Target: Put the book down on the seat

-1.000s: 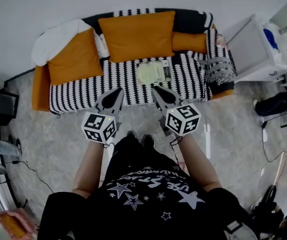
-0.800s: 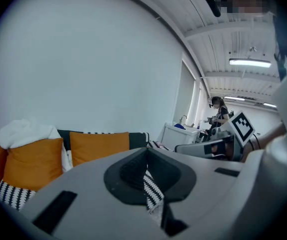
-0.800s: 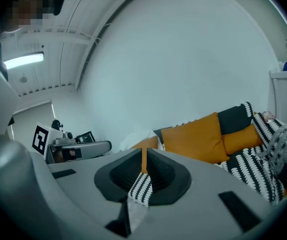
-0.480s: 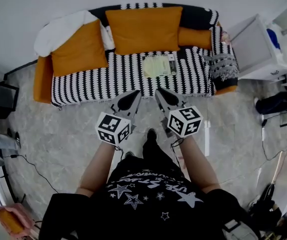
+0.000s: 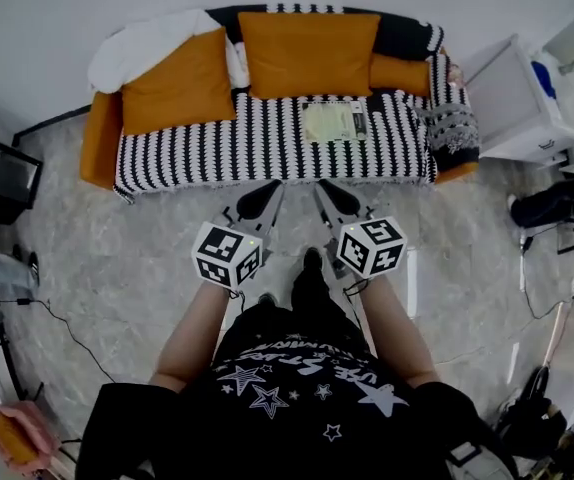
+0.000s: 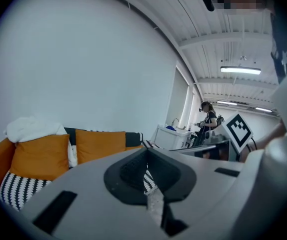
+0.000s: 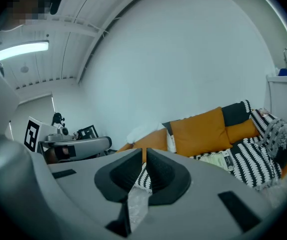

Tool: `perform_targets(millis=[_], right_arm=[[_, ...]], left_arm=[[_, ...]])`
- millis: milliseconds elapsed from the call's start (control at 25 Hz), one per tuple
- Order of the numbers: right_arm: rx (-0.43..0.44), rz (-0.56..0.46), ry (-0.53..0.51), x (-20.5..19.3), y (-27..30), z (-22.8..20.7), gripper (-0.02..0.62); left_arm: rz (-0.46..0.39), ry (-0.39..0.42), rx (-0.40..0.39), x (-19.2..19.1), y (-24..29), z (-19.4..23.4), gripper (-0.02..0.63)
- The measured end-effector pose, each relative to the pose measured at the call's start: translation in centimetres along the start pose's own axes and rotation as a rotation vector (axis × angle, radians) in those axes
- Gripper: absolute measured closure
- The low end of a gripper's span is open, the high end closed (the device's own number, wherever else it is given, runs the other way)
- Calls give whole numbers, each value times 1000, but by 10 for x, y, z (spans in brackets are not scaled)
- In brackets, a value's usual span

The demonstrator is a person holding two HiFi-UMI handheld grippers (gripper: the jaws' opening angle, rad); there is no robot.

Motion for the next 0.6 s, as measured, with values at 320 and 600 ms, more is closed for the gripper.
perform_targets(millis=[320, 600], right_arm=[[-28, -24, -15, -21, -21, 48, 554], [-33, -25, -18, -47, -34, 78, 554]], left_arm=[[-21, 20, -7, -17, -56, -11, 597], [-38, 9, 3, -35, -91, -15, 597]])
Point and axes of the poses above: the fingertips, and each gripper's own axes: y forward along the fingers, z to its left, x out of its top, the point moved 4 cm from there along -y, backward along the fingers, and after that the axes turned 12 degrees about z, right-handed, at the moved point
